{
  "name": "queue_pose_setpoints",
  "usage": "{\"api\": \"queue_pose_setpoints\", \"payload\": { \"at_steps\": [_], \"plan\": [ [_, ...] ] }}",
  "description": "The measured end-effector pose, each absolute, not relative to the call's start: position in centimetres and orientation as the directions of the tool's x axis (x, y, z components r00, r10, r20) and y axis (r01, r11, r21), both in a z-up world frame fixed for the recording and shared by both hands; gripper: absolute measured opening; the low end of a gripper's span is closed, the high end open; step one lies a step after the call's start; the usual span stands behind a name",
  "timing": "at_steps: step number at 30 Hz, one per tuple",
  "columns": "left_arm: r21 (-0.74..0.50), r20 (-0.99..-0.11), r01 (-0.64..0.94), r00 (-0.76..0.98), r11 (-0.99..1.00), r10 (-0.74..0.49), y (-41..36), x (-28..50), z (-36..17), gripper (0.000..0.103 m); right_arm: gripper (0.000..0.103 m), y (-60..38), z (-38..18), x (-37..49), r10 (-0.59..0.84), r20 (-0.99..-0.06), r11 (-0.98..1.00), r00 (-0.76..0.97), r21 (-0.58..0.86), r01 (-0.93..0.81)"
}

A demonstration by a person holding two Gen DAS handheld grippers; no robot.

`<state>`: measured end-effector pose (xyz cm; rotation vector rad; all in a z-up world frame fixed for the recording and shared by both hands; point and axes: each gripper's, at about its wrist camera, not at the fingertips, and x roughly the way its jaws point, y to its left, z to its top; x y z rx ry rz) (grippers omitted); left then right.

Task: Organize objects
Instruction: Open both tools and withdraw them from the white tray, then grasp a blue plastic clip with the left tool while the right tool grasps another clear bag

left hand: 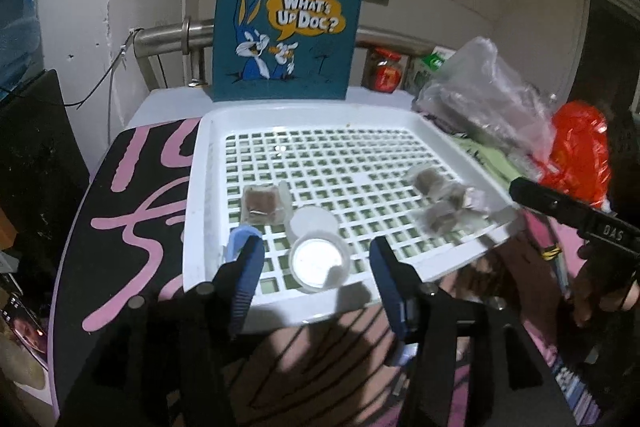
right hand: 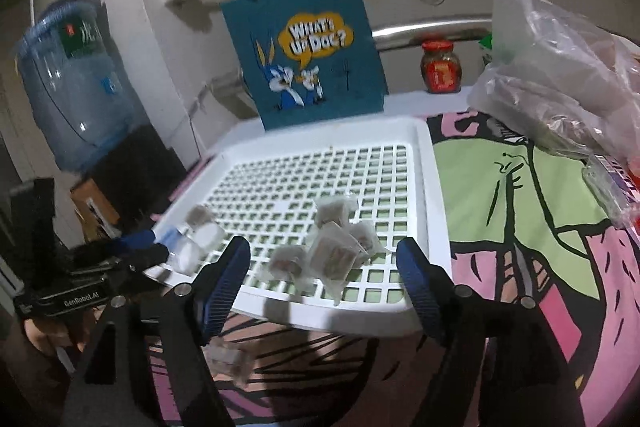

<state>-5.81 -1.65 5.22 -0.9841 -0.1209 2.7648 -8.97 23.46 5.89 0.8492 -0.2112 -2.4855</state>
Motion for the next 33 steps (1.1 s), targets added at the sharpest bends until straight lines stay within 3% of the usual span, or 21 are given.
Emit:
{"api": "queue_pose_setpoints", "payload": {
  "at_steps": [6,12,33],
  "plan": [
    [-0.191,-0.588,-0.240,-0.748,-0.952,0.307,-1.2,-3.7,5.9,0.054,0.076,24.2,6.8,-7.1,-0.567,-0.487,-0.823,-0.665,0.368,0.432],
    [-0.145,-0.604,-0.315,-0.723,-0.938,0.336,0.8,-2.6,5.8,0.054,0.076,22.9,7.2,-5.1,-0.581,-0.484,-0.813,-0.655,0.310,0.492],
    [-0.060,-0.738,-0.411,-0.595,-0.910,0.318,4.3,-2.7,1.9,0.053,0.076,19.9,4.0,-4.7,-0.526,-0.641,-0.820,-0.559,0.209,0.533]
  ]
}}
